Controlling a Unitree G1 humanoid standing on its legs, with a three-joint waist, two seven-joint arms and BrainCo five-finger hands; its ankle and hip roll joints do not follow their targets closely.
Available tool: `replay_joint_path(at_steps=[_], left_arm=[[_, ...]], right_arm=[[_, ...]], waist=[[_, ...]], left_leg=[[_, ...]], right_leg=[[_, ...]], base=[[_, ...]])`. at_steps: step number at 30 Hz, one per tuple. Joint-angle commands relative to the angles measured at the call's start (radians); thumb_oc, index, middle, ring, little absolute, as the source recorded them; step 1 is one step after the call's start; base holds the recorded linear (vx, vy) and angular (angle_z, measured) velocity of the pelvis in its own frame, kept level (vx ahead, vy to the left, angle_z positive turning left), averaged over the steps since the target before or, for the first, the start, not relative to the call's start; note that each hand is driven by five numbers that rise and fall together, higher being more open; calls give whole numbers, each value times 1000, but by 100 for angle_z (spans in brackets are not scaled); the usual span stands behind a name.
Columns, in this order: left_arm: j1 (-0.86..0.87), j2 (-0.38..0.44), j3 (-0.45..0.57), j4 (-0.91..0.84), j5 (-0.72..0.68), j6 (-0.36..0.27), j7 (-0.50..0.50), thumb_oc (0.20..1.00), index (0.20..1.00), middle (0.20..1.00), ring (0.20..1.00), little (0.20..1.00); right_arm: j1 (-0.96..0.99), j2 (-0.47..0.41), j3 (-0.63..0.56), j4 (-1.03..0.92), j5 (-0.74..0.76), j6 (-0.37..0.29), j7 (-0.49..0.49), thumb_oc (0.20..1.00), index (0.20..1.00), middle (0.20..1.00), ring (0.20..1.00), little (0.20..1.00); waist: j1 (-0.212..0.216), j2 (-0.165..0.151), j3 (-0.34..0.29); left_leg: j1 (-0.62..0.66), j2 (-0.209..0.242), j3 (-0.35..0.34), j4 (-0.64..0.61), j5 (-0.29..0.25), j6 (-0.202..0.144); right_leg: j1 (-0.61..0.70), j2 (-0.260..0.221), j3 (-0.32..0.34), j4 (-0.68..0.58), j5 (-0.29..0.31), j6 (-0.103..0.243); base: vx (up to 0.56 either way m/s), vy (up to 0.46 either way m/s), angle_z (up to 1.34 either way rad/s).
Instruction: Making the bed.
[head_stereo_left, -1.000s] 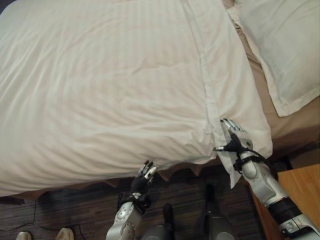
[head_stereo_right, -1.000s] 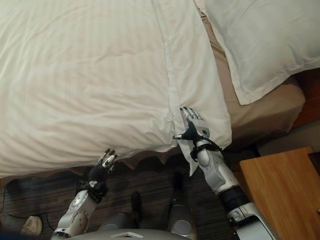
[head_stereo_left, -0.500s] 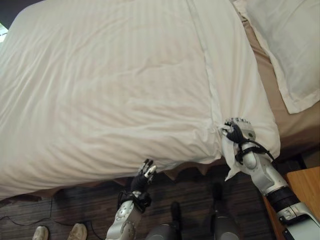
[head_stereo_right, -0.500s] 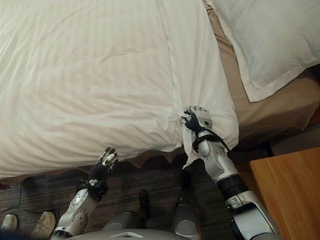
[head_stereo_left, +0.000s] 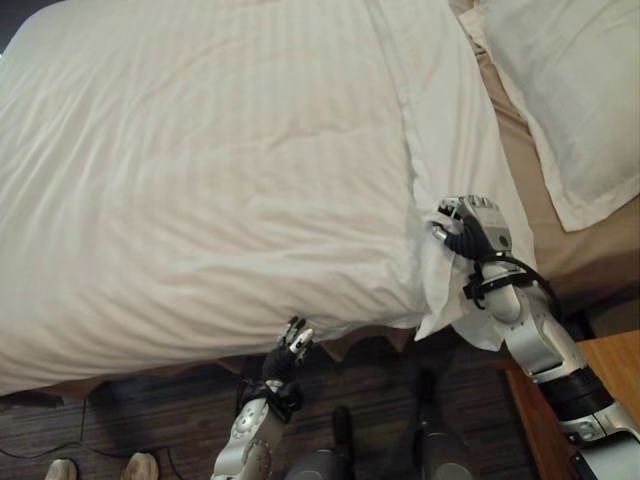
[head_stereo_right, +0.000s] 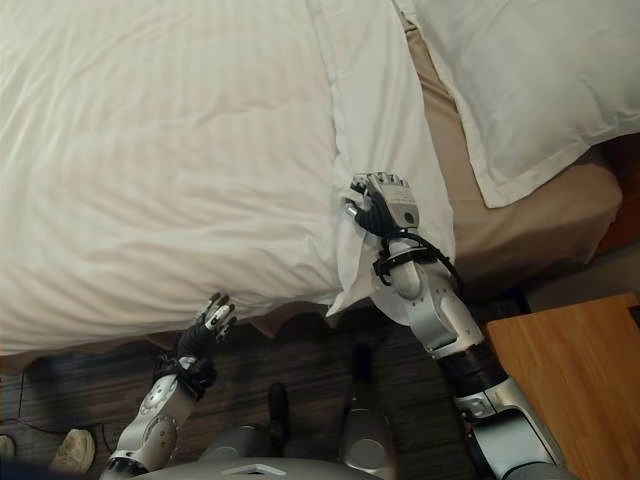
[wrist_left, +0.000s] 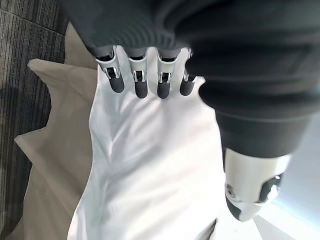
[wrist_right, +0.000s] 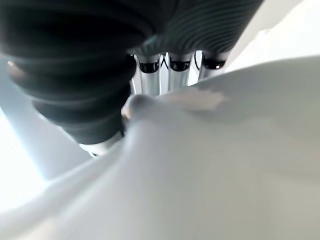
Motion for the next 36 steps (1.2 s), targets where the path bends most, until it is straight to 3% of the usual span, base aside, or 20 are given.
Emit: replay_joint_path(at_steps=[1,6,14,21,22,29,36], left_arm=[[-26,31,1,-10,3,-28,-1,1000,1000,1000,1000,1000],[-35,24,13,-9,3,-32,6,1000,1000,1000,1000,1000],[-44,17,19,-4,16,-39,-1,1000,1000,1000,1000,1000],[-39,24,27,1,22,-41,-22,1000,1000,1000,1000,1000],[-37,24,28,3,22,-43,-26,1000,1000,1000,1000,1000],[-36,25,31,7,14,-34,-57,1000,1000,1000,1000,1000],[-34,31,39,8,1,-30,-64,1000,1000,1000,1000,1000]], right_arm=[[-100,32,49,-52,43,-70,5,200,200,200,200,200],[-89,34,110,15,-3,-60,68,200,200,200,200,200],[-62,76,265,281,-110,-50,179,200,200,200,200,200],[-34,118,323,464,-122,-53,218,200,200,200,200,200],[-20,127,327,479,-107,-57,231,1000,1000,1000,1000,1000],[62,185,331,640,56,-44,300,1000,1000,1000,1000,1000],[160,106,215,586,188,-37,280,1000,1000,1000,1000,1000]], waist=[[33,-30,-7],[35,-32,-2],[34,-23,15],[31,-18,19],[31,-19,18],[23,-24,9],[8,-36,-7]], left_leg=[[-30,-20,7,6,12,22],[-31,-20,6,6,12,21],[-37,-21,7,6,15,16],[-41,-21,9,6,17,13],[-41,-20,9,6,17,13],[-37,-18,15,6,17,11],[-27,-14,17,6,16,10]], right_leg=[[47,-56,70,78,-67,71],[46,-55,67,79,-68,70],[42,-56,70,75,-66,71],[37,-55,73,74,-61,71],[37,-55,74,74,-60,71],[40,-55,71,73,-60,71],[48,-50,72,69,-58,72]], base=[[0,0,0],[0,0,0],[0,0,0],[0,0,0],[0,0,0],[-2,-1,-3],[0,0,0]])
